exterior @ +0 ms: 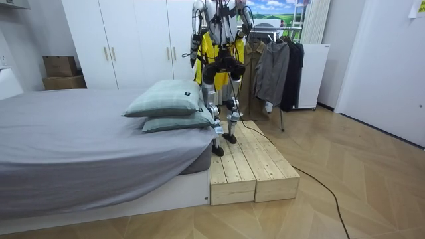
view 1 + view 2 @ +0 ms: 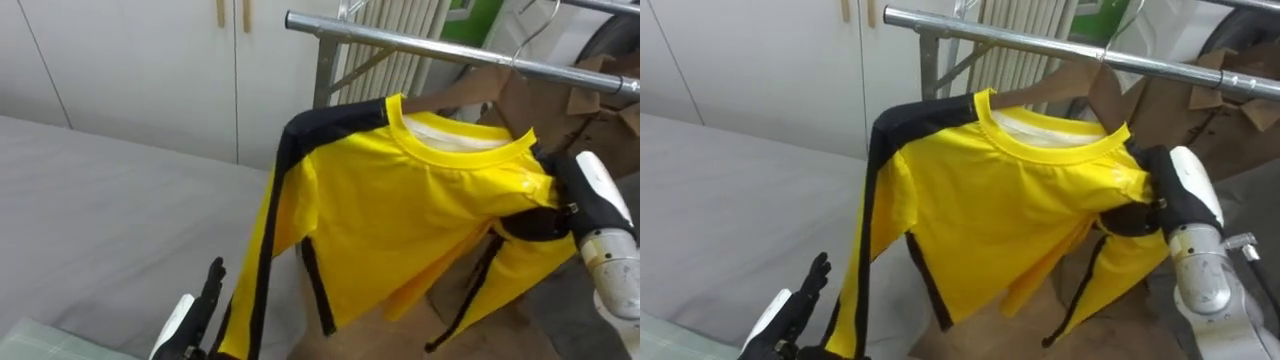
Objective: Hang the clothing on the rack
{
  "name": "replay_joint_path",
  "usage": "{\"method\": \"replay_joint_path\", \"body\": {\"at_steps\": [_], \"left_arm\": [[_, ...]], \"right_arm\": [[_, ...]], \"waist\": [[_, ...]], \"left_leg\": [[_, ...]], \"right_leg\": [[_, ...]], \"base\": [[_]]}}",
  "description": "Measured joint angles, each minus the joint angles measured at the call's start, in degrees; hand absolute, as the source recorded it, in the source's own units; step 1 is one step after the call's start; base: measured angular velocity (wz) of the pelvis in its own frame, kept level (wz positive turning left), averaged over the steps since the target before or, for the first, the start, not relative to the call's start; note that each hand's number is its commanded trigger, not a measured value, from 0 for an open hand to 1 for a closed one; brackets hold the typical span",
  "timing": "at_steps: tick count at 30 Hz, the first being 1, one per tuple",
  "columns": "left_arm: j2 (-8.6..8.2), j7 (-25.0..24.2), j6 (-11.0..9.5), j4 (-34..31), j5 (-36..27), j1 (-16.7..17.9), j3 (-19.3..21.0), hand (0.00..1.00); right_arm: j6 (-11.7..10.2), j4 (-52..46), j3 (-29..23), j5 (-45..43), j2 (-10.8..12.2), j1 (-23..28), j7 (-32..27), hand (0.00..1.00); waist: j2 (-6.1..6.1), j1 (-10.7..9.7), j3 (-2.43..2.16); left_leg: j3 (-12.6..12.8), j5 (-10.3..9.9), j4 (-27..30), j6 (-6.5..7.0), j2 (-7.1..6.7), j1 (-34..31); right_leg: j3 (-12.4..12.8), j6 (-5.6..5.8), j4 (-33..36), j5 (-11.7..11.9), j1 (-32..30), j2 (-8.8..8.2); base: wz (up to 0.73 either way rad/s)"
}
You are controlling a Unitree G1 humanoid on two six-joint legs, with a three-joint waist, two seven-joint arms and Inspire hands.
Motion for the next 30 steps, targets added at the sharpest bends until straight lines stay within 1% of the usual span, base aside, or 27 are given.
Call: {"method": "replay_joint_path", "body": {"at_steps": [3, 5, 6, 7, 8, 9, 11, 12, 13, 14, 16, 17, 20, 22, 25, 27, 30], "left_arm": [[0.70, -0.26, 0.00, -0.93, 0.84, 0.34, 0.00, 0.00], [0.84, -0.19, 0.01, -3.29, 1.15, 1.67, -0.16, 0.00], [0.85, -0.20, 0.01, -3.83, 1.61, 1.91, -0.19, 0.00], [0.99, -0.22, 0.00, -4.77, 2.59, 2.16, -0.16, 0.00], [1.36, -0.24, 0.01, -4.97, 3.30, 2.22, -0.30, 0.00], [1.90, -0.25, 0.01, -4.99, 3.35, 2.26, -0.77, 0.00], [2.42, -0.29, 0.02, -5.28, 3.34, 2.39, -1.23, 0.00], [2.45, -0.36, 0.03, -5.31, 3.35, 2.38, -1.22, 0.00], [2.50, -0.44, 0.08, -5.30, 3.36, 2.39, -1.23, 0.00], [2.70, -0.63, 0.15, -5.30, 3.35, 2.38, -1.25, 0.00], [2.79, -1.03, 0.16, -5.31, 3.35, 2.32, -1.12, 0.00], [2.88, -1.15, 0.22, -5.31, 3.33, 2.33, -1.11, 0.00], [3.10, -1.17, 0.26, -5.63, 3.24, 2.32, -0.98, 0.00], [3.39, -1.18, 0.26, -5.71, 3.24, 2.30, -0.89, 0.00], [3.52, -1.19, 0.27, -5.70, 3.25, 1.87, -0.43, 0.00], [3.55, -1.24, 0.41, -5.70, 3.24, 1.87, 0.24, 0.00], [3.82, -1.26, 0.48, -5.69, 3.08, 1.89, 0.22, 0.00]], "right_arm": [[0.10, 2.53, 0.03, -1.52, -1.22, -2.70, 1.41, 1.00], [0.10, 6.17, 0.23, -3.91, -2.75, -6.15, 3.33, 1.00], [0.14, 7.09, 0.24, -4.38, -2.99, -6.91, 3.78, 1.00], [0.20, 8.72, 0.30, -5.55, -3.29, -8.32, 4.42, 1.00], [0.70, 9.77, 1.31, -6.44, -3.53, -9.60, 5.23, 1.00], [0.78, 10.56, 2.77, -6.64, -4.06, -10.28, 6.16, 1.00], [1.02, 10.77, 3.26, -7.20, -4.23, -10.28, 7.74, 1.00], [1.25, 10.79, 3.50, -7.92, -4.22, -10.30, 8.62, 1.00], [1.31, 10.94, 3.75, -8.20, -4.23, -10.31, 9.02, 1.00], [1.39, 11.60, 4.57, -8.47, -4.24, -10.33, 9.80, 1.00], [1.63, 13.12, 5.11, -8.62, -4.24, -10.33, 10.97, 1.00], [2.35, 13.74, 5.33, -8.64, -4.23, -10.33, 11.55, 1.00], [2.47, 15.58, 5.49, -8.77, -4.23, -10.42, 12.00, 1.00], [2.47, 16.20, 5.82, -8.74, -4.23, -10.56, 12.25, 1.00], [2.54, 17.78, 6.46, -8.61, -4.23, -11.04, 13.23, 1.00], [2.51, 17.82, 6.60, -8.18, -4.23, -11.04, 13.86, 1.00], [2.52, 17.90, 6.76, -6.38, -4.23, -11.04, 14.69, 1.00]], "waist": [[-0.83, -0.16, -0.06], [-1.55, -0.04, -0.10], [-1.81, 0.11, -0.10], [-2.34, 0.39, -0.05], [-2.81, 0.43, -0.07], [-3.23, 0.39, -0.07], [-3.92, 0.56, 0.00], [-4.24, 0.90, 0.08], [-4.38, 1.02, 0.09], [-4.64, 1.62, 0.04], [-4.83, 2.09, 0.05], [-4.83, 2.50, 0.06], [-4.84, 3.79, 0.07], [-4.84, 4.08, 0.08], [-4.90, 4.80, 0.13], [-4.83, 4.83, 0.18], [-4.80, 4.85, 0.26]], "left_leg": [[-0.77, 0.04, 0.52, -0.02, 0.01, -0.61], [-1.41, 0.06, 0.78, -0.04, 0.04, -0.88], [-1.49, 0.09, 0.83, -0.07, 0.07, -0.86], [-1.78, 0.14, 0.83, -0.14, 0.12, -0.87], [-2.09, 0.24, 0.82, -0.17, 0.13, -0.86], [-2.60, 0.29, 0.83, -0.23, 0.18, -0.79], [-3.21, 0.38, 0.82, -0.26, 0.18, -0.77], [-3.24, 0.40, 0.83, -0.26, 0.16, -0.80], [-3.28, 0.41, 0.83, -0.25, 0.14, -0.81], [-3.39, 0.46, 0.82, -0.21, 0.09, -0.78], [-3.66, 0.46, 0.83, -0.20, 0.05, -0.73], [-3.96, 0.50, 0.82, -0.14, -0.01, -0.72], [-4.08, 0.51, 0.81, -0.13, -0.07, -0.73], [-4.36, 0.54, 0.80, -0.10, -0.08, -0.76], [-4.36, 0.56, 0.81, -0.11, -0.06, -0.73], [-4.63, 0.56, 0.81, -0.11, -0.06, -0.72], [-4.78, 0.57, 0.77, -0.11, -0.06, -0.60]], "right_leg": [[-0.87, -0.02, 0.01, -0.01, -0.13, -0.35], [-1.46, -0.09, 0.14, -0.03, -0.26, -0.51], [-1.57, -0.13, 0.18, -0.05, -0.23, -0.52], [-1.89, -0.18, 0.19, -0.07, -0.12, -0.56], [-2.19, -0.27, 0.19, -0.12, 0.06, -0.65], [-2.64, -0.32, 0.00, -0.14, 0.43, -0.71], [-3.19, -0.39, -0.10, -0.19, 0.71, -0.89], [-3.26, -0.39, -0.11, -0.18, 0.70, -0.97], [-3.33, -0.40, -0.12, -0.18, 0.71, -1.03], [-3.43, -0.40, -0.11, -0.18, 0.74, -1.10], [-3.66, -0.40, -0.17, -0.18, 0.94, -1.21], [-4.36, -0.40, -0.25, -0.18, 1.04, -1.38], [-6.25, -0.54, -0.35, -0.22, 1.06, -1.79], [-6.51, -0.58, -0.39, -0.25, 1.13, -2.05], [-6.53, -0.60, -0.48, -0.26, 1.17, -2.00], [-6.76, -0.64, -0.83, -0.23, 1.45, -2.00], [-6.89, -0.66, -0.97, -0.23, 1.75, -1.93]], "base": [[0.13], [0.13], [0.11], [0.12], [0.18], [0.20], [0.17], [0.08], [0.04], [0.03], [0.08], [0.08], [0.03], [0.06], [0.00], [0.05], [0.02]]}}
